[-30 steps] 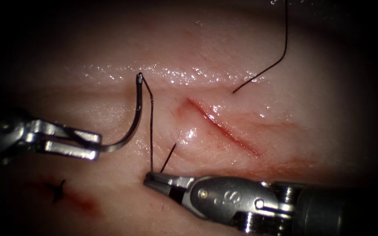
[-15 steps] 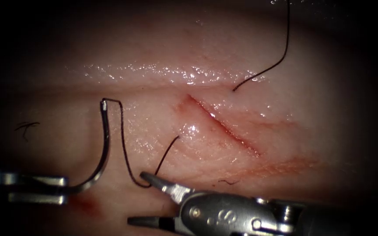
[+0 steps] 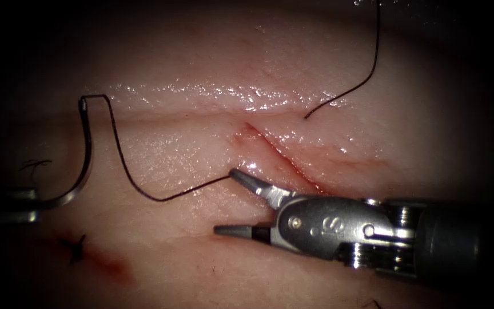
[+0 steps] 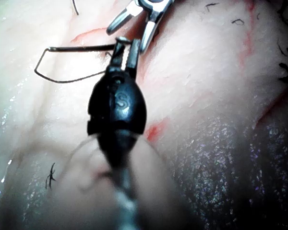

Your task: Wound Closure

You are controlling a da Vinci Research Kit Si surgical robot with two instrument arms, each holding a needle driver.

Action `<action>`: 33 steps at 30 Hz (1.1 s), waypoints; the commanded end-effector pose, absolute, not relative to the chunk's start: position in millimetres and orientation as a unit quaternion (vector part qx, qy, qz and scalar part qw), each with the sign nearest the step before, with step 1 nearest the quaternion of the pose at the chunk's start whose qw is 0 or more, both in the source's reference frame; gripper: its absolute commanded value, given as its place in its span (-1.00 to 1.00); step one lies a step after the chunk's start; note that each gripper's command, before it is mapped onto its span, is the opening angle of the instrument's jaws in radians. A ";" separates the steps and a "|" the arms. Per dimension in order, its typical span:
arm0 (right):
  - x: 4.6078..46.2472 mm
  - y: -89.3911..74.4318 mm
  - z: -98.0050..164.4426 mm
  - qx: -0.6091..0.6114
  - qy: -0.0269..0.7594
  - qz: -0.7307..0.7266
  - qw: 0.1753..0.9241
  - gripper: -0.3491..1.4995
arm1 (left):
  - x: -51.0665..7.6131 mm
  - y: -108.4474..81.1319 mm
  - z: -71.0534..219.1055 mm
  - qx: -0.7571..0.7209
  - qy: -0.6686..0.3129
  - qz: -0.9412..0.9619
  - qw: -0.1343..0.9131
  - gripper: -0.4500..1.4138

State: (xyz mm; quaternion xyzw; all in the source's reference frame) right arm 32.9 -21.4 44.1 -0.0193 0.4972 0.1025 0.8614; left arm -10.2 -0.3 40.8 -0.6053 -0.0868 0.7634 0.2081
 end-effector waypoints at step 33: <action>33.3 -33.3 36.6 0.004 0.472 0.067 0.879 -1.00 | -11.6 -3.3 45.2 -0.600 -0.048 0.759 0.247 -1.00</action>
